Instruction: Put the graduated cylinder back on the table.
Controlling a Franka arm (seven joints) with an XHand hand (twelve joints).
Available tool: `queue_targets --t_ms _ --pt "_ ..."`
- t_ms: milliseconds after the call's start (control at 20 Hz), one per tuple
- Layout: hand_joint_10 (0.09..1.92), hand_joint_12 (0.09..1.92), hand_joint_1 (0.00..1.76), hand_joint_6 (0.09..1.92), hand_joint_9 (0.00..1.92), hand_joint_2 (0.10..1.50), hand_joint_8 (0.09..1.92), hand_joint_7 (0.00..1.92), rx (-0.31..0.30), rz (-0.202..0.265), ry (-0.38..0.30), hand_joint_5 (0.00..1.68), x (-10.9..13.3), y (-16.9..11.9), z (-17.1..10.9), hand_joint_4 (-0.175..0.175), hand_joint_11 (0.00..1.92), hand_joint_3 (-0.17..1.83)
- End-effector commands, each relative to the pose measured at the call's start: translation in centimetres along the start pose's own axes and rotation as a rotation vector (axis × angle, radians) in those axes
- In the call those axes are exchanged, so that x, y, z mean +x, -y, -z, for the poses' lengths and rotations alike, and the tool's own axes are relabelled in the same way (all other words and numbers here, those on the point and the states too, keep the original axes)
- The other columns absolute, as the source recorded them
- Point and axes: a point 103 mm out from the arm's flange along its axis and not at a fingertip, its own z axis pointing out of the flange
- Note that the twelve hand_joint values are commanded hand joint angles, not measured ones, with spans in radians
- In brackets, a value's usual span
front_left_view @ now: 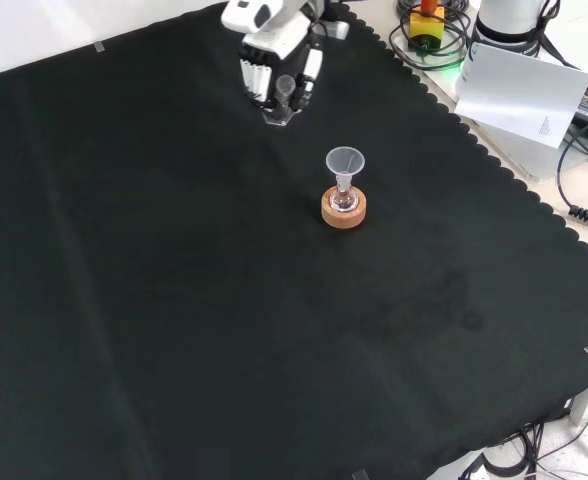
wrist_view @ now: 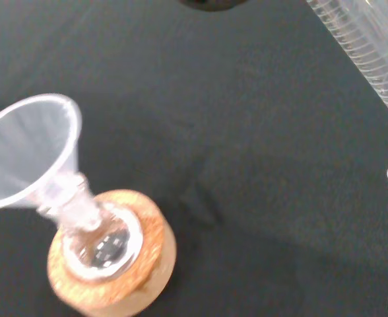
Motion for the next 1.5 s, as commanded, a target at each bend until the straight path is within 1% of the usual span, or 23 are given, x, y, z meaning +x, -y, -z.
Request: queue_targets --t_ms 50,200,500,800,1000,1250,1500 --pt "0.09 0.76 1.26 1.03 1.40 1.12 1.01 1.00 -0.124 0.046 -0.122 0.97 -4.6 -3.9 -0.5 -0.175 1.19 0.00" --pt "0.09 0.76 1.26 1.03 1.39 1.12 1.01 1.00 -0.157 0.059 -0.176 0.96 -5.7 -5.2 -0.7 -0.175 1.19 0.00" --pt "0.09 0.76 1.26 1.04 1.38 1.12 1.01 0.99 -0.218 0.090 -0.240 0.96 -7.0 -7.7 -0.9 -0.175 1.18 0.00" --pt "0.09 0.76 1.26 1.04 1.38 1.12 1.02 0.99 -0.250 0.121 -0.283 0.96 -8.3 -10.5 -1.9 -0.175 1.17 0.00" --pt "0.09 0.76 1.26 1.05 1.37 1.12 1.03 0.98 -0.273 0.127 -0.320 0.96 -9.5 -11.9 -2.8 -0.175 1.17 0.00" --pt "0.09 0.77 1.26 1.05 1.37 1.12 1.03 0.98 -0.308 0.135 -0.356 0.95 -10.3 -12.9 -3.4 -0.175 1.17 0.00" --pt "0.09 0.77 1.25 1.06 1.37 1.13 1.04 0.97 -0.313 0.143 -0.395 0.94 -11.0 -13.7 -4.2 -0.175 1.16 0.00"
